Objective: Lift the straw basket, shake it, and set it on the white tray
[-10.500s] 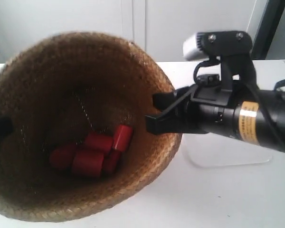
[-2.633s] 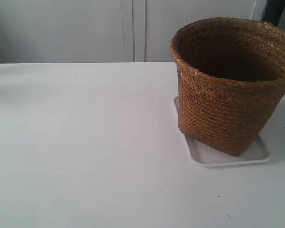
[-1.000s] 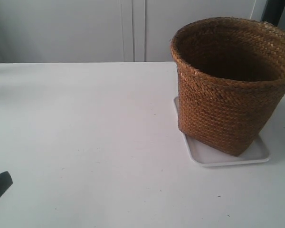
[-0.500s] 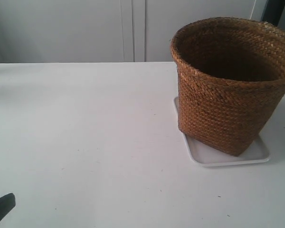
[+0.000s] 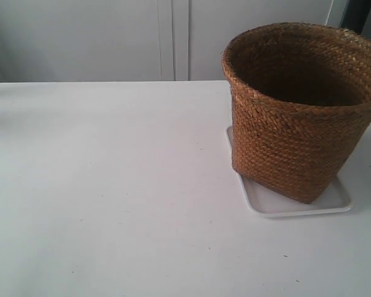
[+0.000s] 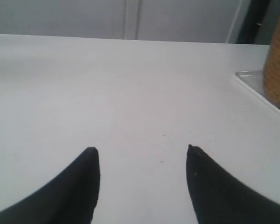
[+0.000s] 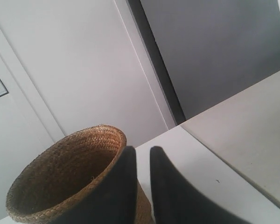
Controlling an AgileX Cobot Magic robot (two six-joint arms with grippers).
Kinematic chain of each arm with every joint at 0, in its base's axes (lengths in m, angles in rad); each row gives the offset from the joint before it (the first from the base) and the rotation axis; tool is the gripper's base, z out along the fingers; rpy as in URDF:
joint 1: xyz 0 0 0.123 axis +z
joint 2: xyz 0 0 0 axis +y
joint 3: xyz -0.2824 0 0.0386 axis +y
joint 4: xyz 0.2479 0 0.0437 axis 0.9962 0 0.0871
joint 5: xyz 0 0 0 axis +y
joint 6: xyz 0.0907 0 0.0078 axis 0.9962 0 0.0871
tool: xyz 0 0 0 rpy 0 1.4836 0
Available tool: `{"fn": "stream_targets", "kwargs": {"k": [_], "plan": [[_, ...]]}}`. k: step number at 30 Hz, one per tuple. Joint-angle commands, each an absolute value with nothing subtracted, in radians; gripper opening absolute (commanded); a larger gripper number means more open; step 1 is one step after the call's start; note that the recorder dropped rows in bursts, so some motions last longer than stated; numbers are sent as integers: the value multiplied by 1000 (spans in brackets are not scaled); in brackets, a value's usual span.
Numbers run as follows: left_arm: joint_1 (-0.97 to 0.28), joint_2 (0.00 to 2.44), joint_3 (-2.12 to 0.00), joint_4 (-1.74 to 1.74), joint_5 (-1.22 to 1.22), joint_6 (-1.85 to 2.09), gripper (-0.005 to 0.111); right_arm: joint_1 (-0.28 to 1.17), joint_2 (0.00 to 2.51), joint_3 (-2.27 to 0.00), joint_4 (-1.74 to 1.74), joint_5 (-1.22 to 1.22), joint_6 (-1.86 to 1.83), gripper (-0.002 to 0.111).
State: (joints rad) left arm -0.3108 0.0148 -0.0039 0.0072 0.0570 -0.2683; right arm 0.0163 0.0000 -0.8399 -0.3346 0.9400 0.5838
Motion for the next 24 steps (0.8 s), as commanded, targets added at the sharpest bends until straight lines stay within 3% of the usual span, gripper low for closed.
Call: {"fn": "stream_targets", "kwargs": {"k": [1, 13, 24], "plan": [[-205, 0, 0, 17, 97, -273, 59, 11, 0, -837, -336, 940, 576, 11], [77, 0, 0, 17, 225, -472, 59, 11, 0, -837, -336, 940, 576, 11], [107, 0, 0, 10, 256, -161, 59, 11, 0, -837, -336, 940, 576, 11]]}}
